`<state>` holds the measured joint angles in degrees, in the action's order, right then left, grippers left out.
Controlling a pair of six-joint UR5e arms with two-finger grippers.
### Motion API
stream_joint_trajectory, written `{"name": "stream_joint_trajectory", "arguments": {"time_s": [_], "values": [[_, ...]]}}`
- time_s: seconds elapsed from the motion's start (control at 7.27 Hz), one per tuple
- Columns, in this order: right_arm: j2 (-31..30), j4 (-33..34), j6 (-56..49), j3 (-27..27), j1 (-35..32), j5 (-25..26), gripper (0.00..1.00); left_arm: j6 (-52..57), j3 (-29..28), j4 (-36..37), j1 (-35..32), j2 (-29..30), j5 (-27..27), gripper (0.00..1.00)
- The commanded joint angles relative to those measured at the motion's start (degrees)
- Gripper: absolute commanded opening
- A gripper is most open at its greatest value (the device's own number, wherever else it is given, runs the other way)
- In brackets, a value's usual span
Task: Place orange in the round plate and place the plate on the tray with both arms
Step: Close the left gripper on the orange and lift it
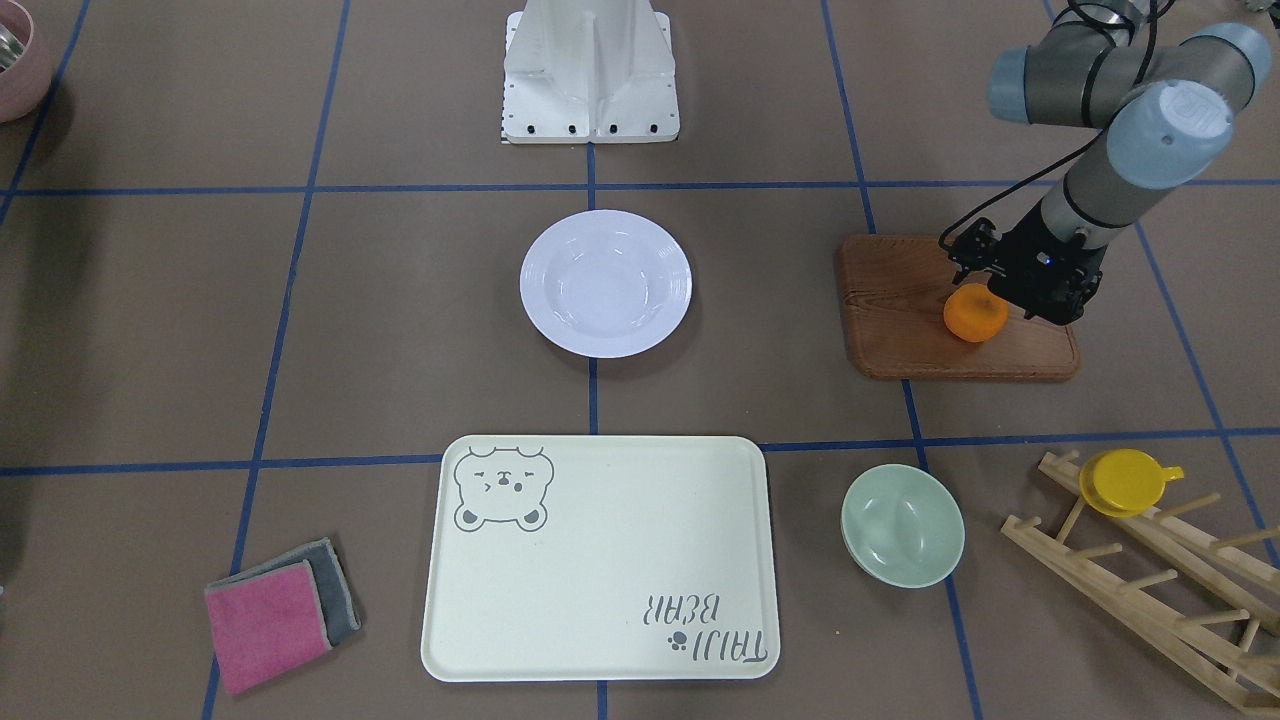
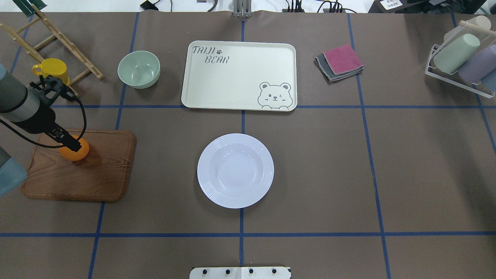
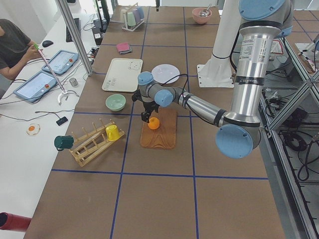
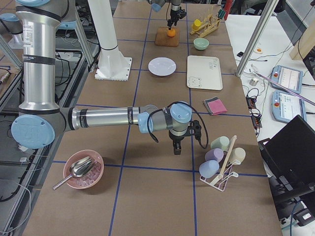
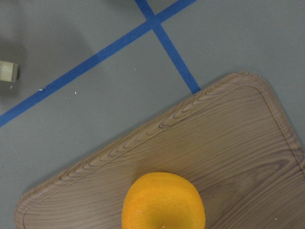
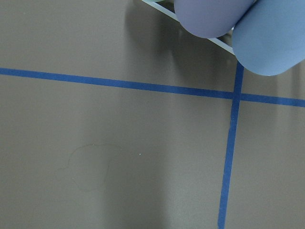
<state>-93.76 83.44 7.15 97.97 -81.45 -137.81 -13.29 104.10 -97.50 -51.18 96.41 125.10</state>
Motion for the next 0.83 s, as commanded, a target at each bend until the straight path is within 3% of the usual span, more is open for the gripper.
{"name": "stream_joint_trajectory", "arguments": {"time_s": [0.0, 0.28, 0.69], "values": [[0.07, -0.03, -0.12, -0.15, 0.15, -0.01, 1.00, -0.16, -2.40, -0.31, 1.52, 1.05, -0.91, 0.99], [0.07, -0.03, -0.12, -0.24, 0.23, -0.01, 1.00, -0.24, -6.52, -5.30, 1.78, 1.67, -1.88, 0.99], [0.07, -0.03, 0.05, -0.33, 0.93, -0.01, 1.00, -0.77, -6.81, -5.94, 1.96, 1.50, -1.79, 0.99]]}}
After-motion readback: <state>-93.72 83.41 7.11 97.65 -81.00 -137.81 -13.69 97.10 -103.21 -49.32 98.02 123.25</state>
